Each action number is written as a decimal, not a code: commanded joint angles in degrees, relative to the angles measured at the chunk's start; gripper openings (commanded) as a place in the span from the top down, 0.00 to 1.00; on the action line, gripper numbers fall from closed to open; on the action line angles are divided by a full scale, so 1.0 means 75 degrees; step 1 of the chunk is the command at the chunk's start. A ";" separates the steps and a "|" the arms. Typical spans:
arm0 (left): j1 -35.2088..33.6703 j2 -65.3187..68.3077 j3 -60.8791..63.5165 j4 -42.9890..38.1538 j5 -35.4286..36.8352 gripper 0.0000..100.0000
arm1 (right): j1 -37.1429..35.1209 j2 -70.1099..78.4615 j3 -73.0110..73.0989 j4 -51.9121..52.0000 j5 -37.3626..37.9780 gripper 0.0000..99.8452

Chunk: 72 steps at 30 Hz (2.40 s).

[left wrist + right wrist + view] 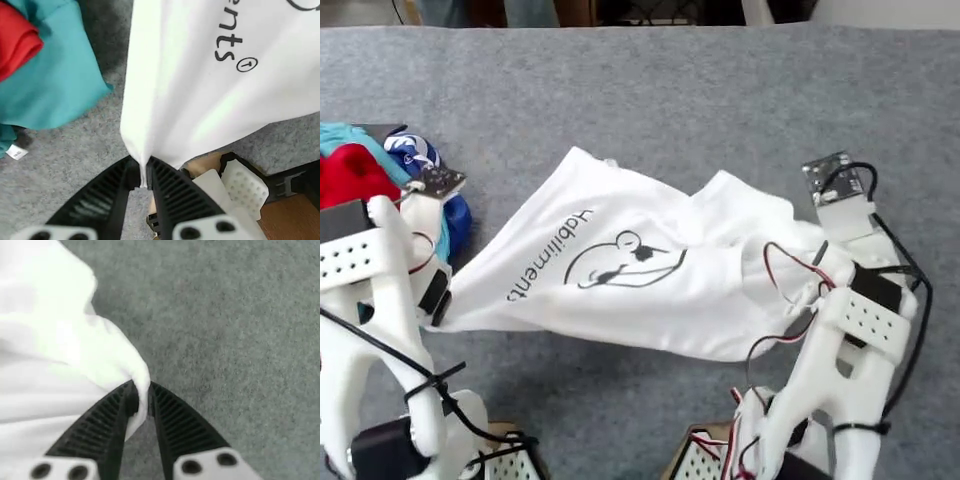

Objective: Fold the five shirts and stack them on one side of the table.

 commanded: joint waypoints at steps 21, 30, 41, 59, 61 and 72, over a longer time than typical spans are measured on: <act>-0.2022 -0.2145 -0.0791 0.0035 -0.3681 0.74 | 0.1618 -0.2491 0.0393 0.2016 0.2040 0.73; -0.0522 -0.0961 -0.3464 0.0000 0.0445 0.74 | 0.0234 -0.2280 -0.0803 0.3376 0.1336 0.88; 0.2362 0.3200 -0.6148 0.0035 0.5052 0.74 | -0.1055 0.2221 -0.4671 0.4583 -0.1032 0.88; 0.3440 0.8498 -1.1376 -0.0164 0.8064 0.74 | -0.2368 0.8258 -0.9430 0.4595 -0.2508 0.88; 0.3722 0.8850 -1.2079 -0.0211 0.8311 0.74 | -0.2344 0.8621 -0.9758 0.4583 -0.2508 0.88; 0.4448 1.1194 -1.4084 -0.1559 0.9002 0.85 | -0.2227 0.9747 -1.0801 0.4630 -0.2485 0.88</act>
